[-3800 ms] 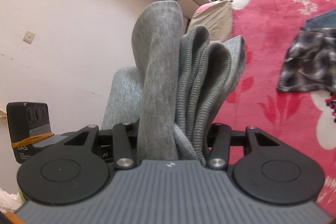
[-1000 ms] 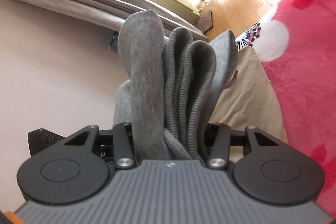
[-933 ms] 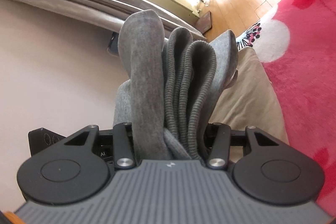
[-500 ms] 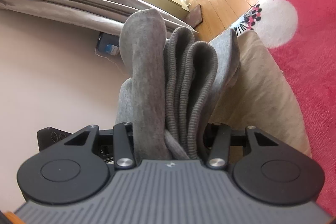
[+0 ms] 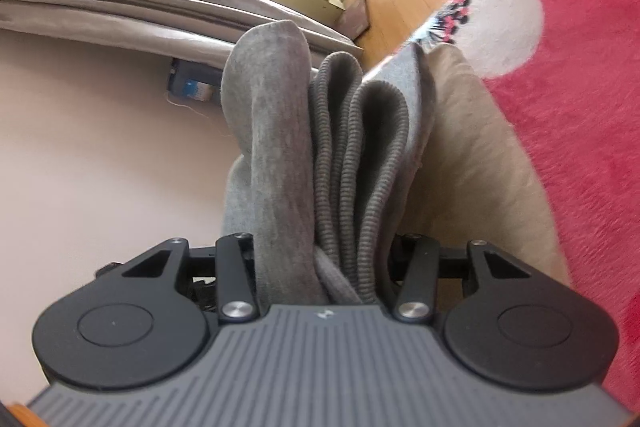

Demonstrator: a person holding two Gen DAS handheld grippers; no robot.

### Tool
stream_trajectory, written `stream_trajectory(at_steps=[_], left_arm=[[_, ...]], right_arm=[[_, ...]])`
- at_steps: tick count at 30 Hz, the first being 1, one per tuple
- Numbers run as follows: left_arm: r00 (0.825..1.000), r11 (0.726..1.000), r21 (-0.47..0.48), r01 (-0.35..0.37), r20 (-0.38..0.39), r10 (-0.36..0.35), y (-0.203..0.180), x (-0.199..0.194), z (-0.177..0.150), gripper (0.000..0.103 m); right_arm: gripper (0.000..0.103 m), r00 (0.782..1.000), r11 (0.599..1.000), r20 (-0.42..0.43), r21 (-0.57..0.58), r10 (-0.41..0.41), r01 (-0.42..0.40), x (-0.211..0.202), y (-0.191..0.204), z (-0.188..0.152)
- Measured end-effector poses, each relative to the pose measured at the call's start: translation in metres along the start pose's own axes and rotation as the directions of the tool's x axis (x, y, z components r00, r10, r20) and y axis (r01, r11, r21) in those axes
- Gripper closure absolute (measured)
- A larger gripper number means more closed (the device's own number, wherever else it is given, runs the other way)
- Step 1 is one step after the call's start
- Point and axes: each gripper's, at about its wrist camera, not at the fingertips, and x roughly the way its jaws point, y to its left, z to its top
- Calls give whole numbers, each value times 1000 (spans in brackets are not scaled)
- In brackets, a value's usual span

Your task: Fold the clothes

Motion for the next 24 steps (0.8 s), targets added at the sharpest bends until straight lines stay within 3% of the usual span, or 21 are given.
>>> stream_trajectory(at_steps=[2,4,6,10,13,15,18,20,22,24], left_arm=[[999,999,-13,-45,0,45,14,10,-4,51],[999,994,-104,47,30,-44,37,7,-10,52],[989,971,-201,131,87,-116,57,-5,-15,49],[975,954,-272,124,212,-67,75,-45,-33,45],[959,983,-176,57,284,-5,47,-77,-46,45],[955,998,-66,22,298,-2,14,-83,-54,44],[968,1000,17,-11,251,6,-28,-58,-58,44],[977,997,34,-63,204,55,-49,-29,-61,44],[975,986,45,-163,159,154,-62,-1,-64,44],[962,967,73,-243,144,231,-72,17,-73,44]], right_arm=[[56,999,999,-38,-17,-33,32,12,-16,1],[50,995,998,-73,17,-67,68,20,-36,5],[49,996,998,-92,62,-23,29,19,-52,10],[40,995,993,-97,120,11,1,8,-65,16],[35,996,983,-77,180,44,-30,0,-72,20],[32,995,981,-65,181,74,-62,-5,-72,22],[29,992,982,-79,171,101,-87,-5,-71,26],[25,990,983,-97,158,107,-91,-1,-69,32],[22,986,984,-117,151,115,-97,5,-67,38],[18,981,981,-137,158,136,-114,13,-69,42]])
